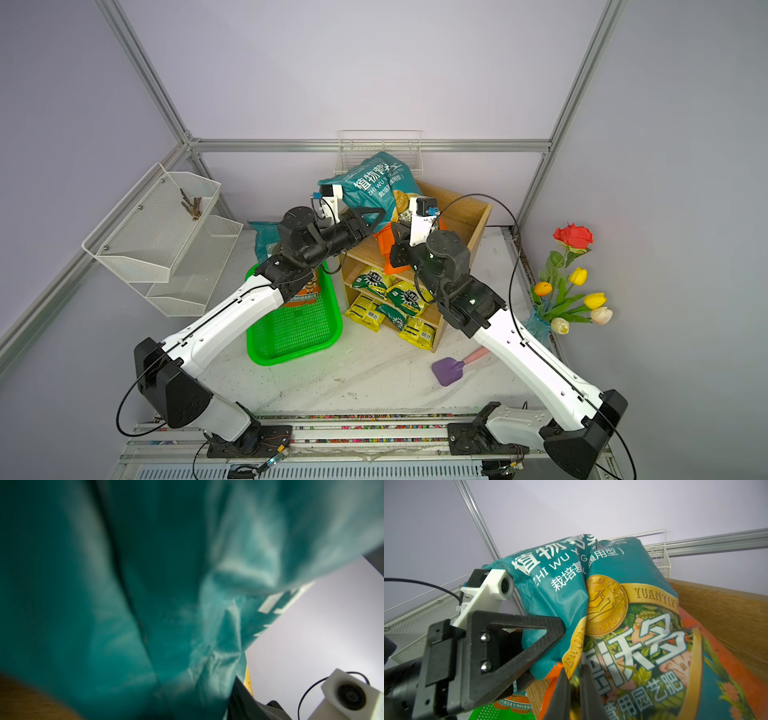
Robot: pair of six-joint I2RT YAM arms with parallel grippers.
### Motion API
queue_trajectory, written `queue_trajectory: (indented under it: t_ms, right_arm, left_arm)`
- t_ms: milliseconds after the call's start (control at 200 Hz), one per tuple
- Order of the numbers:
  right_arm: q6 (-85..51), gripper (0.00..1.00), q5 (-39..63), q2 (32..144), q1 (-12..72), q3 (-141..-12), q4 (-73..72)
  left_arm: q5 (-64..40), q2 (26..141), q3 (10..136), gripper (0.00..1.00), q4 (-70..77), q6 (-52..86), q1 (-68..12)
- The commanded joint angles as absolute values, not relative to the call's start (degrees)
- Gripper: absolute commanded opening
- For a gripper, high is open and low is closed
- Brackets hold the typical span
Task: Take down the fertilizer bag from the shelf
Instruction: Pick up the fertilizer bag from the shelf.
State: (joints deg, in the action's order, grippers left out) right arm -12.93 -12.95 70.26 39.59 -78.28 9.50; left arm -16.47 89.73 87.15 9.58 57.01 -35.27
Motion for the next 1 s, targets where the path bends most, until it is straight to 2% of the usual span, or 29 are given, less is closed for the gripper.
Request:
queue_trajectory:
  t_ms: [0,60,95,135,195,380,530,790,995]
  right_arm:
    - [-13.4,0.19,-3.2,70.2,41.9,-76.3,13.2]
    - [-12.8,0.54,-3.5,69.8,41.8,-76.3,13.2]
    - [-12.3,0.74,-3.7,69.5,41.9,-76.4,13.4]
    - [-11.5,0.85,-4.2,69.0,41.9,-76.5,13.6]
    - [-10.1,0.93,-5.5,67.7,41.9,-76.6,13.8]
    - [-6.0,0.97,-11.4,61.8,41.8,-75.2,12.5]
    - [-4.4,0.99,-14.0,58.4,41.9,-73.6,11.0]
    - [-5.0,0.99,-12.9,60.0,41.9,-73.9,11.8]
    - [-5.5,0.99,-12.2,61.6,41.8,-75.0,13.7]
  left_arm:
    - [-16.9,90.7,96.2,0.15,17.6,56.1,-36.1]
    - [-16.7,90.2,96.6,0.00,17.3,54.2,-36.0]
    - [-16.5,89.7,97.1,0.00,16.8,52.4,-36.0]
    - [-16.1,89.3,97.8,0.00,16.1,49.6,-36.0]
    - [-15.5,88.5,99.2,0.00,15.3,45.1,-35.9]
    - [-20.5,85.3,107.2,0.00,9.0,35.8,-31.1]
    - [-20.1,78.3,111.2,0.00,1.2,27.8,-26.9]
    - [-9.8,65.4,106.3,0.00,-8.4,18.1,-20.1]
    - [-0.9,57.4,101.5,0.00,-13.6,10.4,-19.2]
